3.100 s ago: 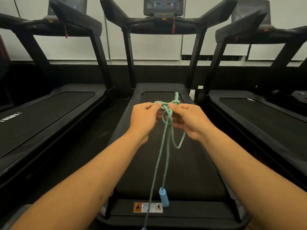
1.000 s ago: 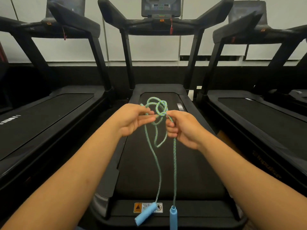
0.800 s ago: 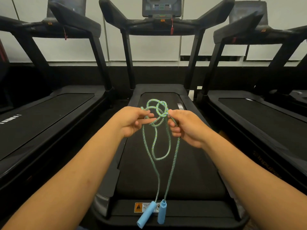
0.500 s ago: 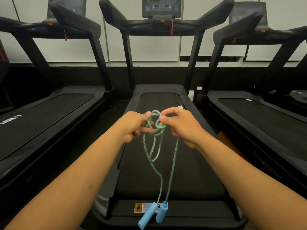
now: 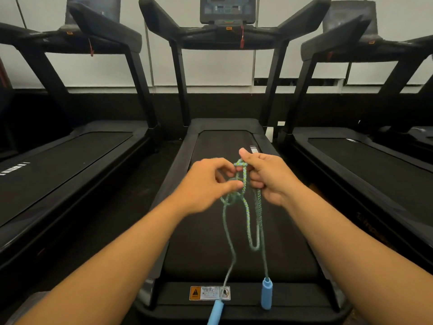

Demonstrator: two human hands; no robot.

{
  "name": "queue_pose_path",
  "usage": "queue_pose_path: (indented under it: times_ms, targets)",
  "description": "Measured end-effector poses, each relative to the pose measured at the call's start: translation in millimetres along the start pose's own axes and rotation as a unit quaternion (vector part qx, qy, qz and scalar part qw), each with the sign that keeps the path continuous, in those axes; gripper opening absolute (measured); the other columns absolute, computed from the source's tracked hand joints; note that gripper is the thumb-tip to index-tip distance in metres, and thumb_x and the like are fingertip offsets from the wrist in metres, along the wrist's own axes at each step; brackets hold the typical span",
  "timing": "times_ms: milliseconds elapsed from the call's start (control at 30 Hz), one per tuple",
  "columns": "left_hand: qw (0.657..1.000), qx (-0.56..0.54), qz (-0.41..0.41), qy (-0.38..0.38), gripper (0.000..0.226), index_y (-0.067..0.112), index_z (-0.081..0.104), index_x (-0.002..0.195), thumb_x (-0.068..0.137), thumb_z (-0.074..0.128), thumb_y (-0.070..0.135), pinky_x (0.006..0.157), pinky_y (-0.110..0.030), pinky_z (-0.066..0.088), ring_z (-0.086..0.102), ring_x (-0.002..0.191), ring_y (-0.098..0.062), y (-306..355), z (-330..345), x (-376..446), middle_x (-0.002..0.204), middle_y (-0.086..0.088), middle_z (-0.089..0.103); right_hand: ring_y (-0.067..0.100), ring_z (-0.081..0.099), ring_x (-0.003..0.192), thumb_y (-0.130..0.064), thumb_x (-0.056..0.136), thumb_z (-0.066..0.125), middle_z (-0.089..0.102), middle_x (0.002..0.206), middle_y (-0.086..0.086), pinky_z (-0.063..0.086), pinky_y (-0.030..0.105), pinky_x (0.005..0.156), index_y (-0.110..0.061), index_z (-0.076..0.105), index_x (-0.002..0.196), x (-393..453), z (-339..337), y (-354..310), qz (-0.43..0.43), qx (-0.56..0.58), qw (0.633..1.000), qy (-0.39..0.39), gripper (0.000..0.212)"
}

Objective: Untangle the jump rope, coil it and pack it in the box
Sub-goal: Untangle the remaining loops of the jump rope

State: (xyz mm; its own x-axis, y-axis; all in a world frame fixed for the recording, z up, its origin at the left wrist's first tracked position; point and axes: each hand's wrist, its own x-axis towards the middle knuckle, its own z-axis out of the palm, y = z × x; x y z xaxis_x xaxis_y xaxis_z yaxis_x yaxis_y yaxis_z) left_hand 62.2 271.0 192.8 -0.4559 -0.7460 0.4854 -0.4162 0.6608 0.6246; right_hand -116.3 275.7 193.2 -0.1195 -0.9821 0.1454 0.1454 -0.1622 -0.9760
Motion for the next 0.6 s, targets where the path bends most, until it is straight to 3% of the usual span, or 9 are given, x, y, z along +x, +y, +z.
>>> queue_pose_path:
  times_ms: [100, 200, 300, 467, 533, 600]
  targets:
    - [0.994, -0.077, -0.031, 0.07, 0.01, 0.014, 0.075, 0.092, 0.086, 0.08, 0.021, 0.076, -0.032, 0.059, 0.074, 0.078, -0.019, -7, 11, 4, 0.083, -0.001, 0.076, 0.004, 0.026, 0.041, -0.037, 0.096, 0.067, 0.065, 0.072, 0.003, 0.021, 0.018, 0.039, -0.009, 0.062, 0.089, -6, -3, -9, 0.026, 0.003, 0.999, -0.026, 0.029]
    - [0.974, -0.193, -0.086, 0.078, 0.016, 0.001, 0.072, 0.092, 0.095, 0.07, 0.016, 0.075, -0.041, 0.061, 0.074, 0.073, -0.023, -5, 10, 4, 0.085, -0.02, 0.075, 0.003, 0.03, 0.043, -0.016, 0.097, 0.065, 0.07, 0.091, 0.006, 0.025, 0.017, 0.041, -0.004, 0.071, 0.101, -12, -9, -17, 0.02, -0.03, 0.992, -0.117, 0.014]
    - [0.962, -0.25, -0.106, 0.041, 0.017, -0.002, 0.065, 0.094, 0.097, 0.067, 0.015, 0.075, -0.043, 0.061, 0.071, 0.072, -0.024, 0, 11, 2, 0.087, -0.022, 0.07, 0.003, 0.035, 0.042, -0.006, 0.098, 0.06, 0.065, 0.07, -0.006, 0.028, 0.018, 0.041, -0.001, 0.07, 0.113, -14, -13, -21, -0.002, -0.093, 0.987, -0.133, 0.018]
    - [0.968, -0.229, -0.091, 0.056, 0.017, 0.005, 0.064, 0.106, 0.094, 0.07, 0.013, 0.084, -0.047, 0.061, 0.073, 0.089, -0.032, 0, 11, 1, 0.103, -0.019, 0.07, 0.008, 0.039, 0.048, -0.022, 0.099, 0.064, 0.06, 0.067, -0.003, 0.031, 0.021, 0.045, -0.018, 0.076, 0.086, -15, -17, -23, -0.042, -0.175, 0.978, -0.109, 0.018]
    - [0.974, -0.202, -0.077, 0.069, 0.011, 0.011, 0.068, 0.104, 0.093, 0.07, 0.01, 0.083, -0.044, 0.059, 0.071, 0.092, -0.034, -2, 9, 2, 0.102, -0.014, 0.072, 0.008, 0.038, 0.051, -0.03, 0.099, 0.064, 0.053, 0.065, -0.005, 0.03, 0.022, 0.048, -0.023, 0.077, 0.077, -17, -16, -21, -0.044, -0.216, 0.968, -0.119, 0.026]
    - [0.979, -0.183, -0.061, 0.072, 0.009, 0.014, 0.073, 0.099, 0.091, 0.072, 0.01, 0.081, -0.04, 0.058, 0.071, 0.087, -0.026, -2, 9, 2, 0.096, -0.01, 0.075, 0.008, 0.037, 0.052, -0.033, 0.101, 0.061, 0.049, 0.065, -0.005, 0.03, 0.021, 0.048, -0.024, 0.077, 0.079, -16, -15, -18, -0.05, -0.232, 0.963, -0.125, 0.029]
